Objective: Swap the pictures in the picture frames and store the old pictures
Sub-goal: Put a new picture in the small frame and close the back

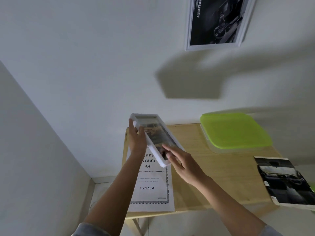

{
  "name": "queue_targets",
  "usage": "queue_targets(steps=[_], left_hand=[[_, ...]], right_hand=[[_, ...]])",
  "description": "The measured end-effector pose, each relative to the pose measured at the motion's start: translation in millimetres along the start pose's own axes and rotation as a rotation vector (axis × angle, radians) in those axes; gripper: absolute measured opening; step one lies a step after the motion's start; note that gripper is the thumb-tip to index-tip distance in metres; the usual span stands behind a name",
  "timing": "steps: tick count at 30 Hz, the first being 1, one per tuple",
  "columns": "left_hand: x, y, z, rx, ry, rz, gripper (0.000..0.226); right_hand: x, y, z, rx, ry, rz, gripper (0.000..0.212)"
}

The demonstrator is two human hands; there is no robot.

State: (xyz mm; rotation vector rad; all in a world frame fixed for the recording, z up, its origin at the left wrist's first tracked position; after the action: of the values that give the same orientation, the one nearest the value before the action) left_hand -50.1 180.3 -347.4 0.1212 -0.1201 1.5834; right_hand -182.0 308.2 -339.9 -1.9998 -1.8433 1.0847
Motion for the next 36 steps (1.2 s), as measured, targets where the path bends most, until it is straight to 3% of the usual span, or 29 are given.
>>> queue_targets(steps=[3, 6, 9, 13, 21, 26, 36], left_hand=[[-7.8, -21.2, 6.1, 0.075, -0.004, 0.036, 0.05], [-9.5, -33.9, 21.0, 0.126, 0.011, 0.046, 0.043], [-10.6, -33.0, 34.7, 0.184, 0.014, -0.014, 0.041], [-11.3, -22.4, 55.5, 0.226, 0.048, -0.118, 0.041], [-4.1, 44.0, 58.3, 0.067, 0.103, -0.349, 0.045], [8.0, 107.4, 93.3, -0.011, 0.256, -0.412, 0.045], [35.2, 307.8, 234.5, 0.145, 0.47, -0.543, 0.041]], right_hand=[[-15.6, -28.0, 15.0, 0.033, 0.077, 0.18, 0.037], [-29.4, -47.3, 40.1, 0.076, 0.33, 0.267, 0.043], [-38.5, -38.1, 50.5, -0.226, 0.518, 0.192, 0.042], [-50.2, -37.1, 50.1, -0.459, 0.557, 0.212, 0.031], [-51.2, -99.4, 57.5, -0.575, 0.499, 0.57, 0.031], [-44.8, -157.4, 72.2, -0.58, 0.468, 0.753, 0.036], [-62.1, -395.5, 81.3, -0.589, 0.163, 1.006, 0.037]])
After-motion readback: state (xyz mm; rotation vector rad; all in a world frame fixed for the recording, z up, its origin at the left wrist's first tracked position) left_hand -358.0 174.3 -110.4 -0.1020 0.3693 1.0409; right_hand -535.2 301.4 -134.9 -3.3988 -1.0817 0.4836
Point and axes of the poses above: each hand's wrist, its own x-axis away from the middle knuckle, its own y-axis out of the palm, z = x × y, the point moved 10 cm from there along -x, towards the middle knuckle, and after that the axes turned 4 degrees about -y, right-handed, at the moved point
